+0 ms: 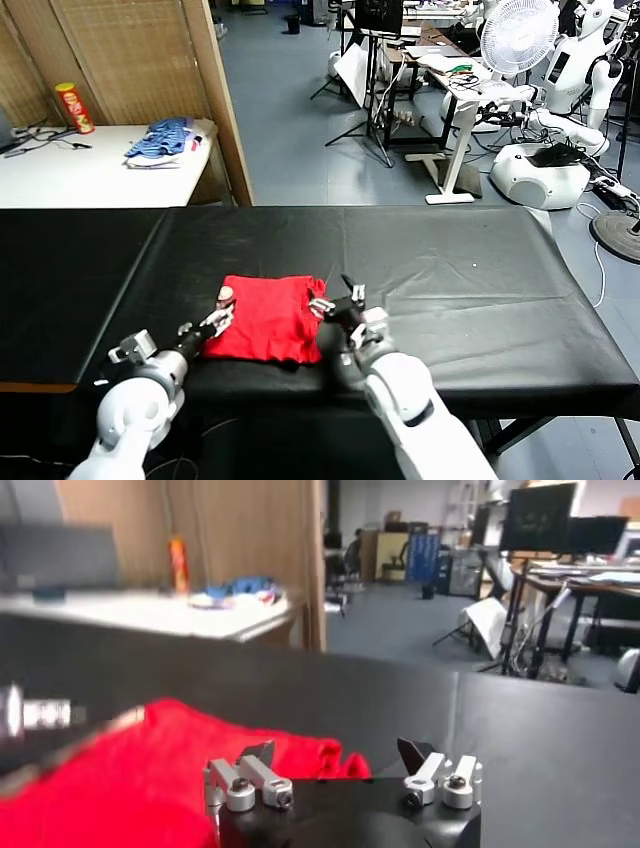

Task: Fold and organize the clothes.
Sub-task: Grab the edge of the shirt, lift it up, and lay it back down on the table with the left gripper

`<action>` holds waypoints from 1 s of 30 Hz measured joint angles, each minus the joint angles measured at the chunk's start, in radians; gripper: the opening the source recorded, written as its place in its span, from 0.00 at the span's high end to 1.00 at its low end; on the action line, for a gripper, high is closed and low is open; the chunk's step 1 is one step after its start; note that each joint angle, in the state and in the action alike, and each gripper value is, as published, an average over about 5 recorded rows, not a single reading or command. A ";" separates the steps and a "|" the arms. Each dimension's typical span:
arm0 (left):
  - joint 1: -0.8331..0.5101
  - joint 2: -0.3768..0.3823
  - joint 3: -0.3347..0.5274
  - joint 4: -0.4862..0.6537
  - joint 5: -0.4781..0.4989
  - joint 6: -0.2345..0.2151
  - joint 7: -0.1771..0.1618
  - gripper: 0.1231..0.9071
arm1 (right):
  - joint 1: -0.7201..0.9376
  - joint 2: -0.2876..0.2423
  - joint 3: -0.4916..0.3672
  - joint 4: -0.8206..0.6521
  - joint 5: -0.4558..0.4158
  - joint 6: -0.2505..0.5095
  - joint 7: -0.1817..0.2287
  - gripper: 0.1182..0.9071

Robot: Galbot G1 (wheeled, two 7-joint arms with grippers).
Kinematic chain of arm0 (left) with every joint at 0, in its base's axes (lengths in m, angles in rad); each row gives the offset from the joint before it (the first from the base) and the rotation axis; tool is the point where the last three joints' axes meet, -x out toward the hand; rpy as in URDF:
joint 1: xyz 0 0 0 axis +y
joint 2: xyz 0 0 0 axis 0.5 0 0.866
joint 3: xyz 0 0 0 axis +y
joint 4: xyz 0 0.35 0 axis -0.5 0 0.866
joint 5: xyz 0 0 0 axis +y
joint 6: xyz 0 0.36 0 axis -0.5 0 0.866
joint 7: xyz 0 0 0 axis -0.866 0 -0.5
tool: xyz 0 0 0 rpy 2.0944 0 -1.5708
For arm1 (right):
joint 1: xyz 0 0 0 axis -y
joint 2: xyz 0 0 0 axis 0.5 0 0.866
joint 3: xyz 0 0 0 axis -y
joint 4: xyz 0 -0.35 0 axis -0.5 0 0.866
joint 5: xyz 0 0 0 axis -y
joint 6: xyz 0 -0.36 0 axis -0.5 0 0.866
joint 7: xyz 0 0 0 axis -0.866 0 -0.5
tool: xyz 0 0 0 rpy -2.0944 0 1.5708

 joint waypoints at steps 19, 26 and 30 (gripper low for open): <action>0.003 0.011 -0.006 0.014 0.083 -0.034 0.012 0.96 | -0.088 0.021 0.099 0.101 -0.069 -0.050 0.046 0.14; 0.015 0.075 -0.011 0.014 0.465 -0.064 0.039 0.97 | -0.153 0.027 0.150 0.137 -0.154 -0.095 0.058 0.14; 0.026 0.132 -0.030 0.015 0.669 -0.067 0.040 0.97 | -0.183 0.027 0.173 0.159 -0.165 -0.098 0.057 0.14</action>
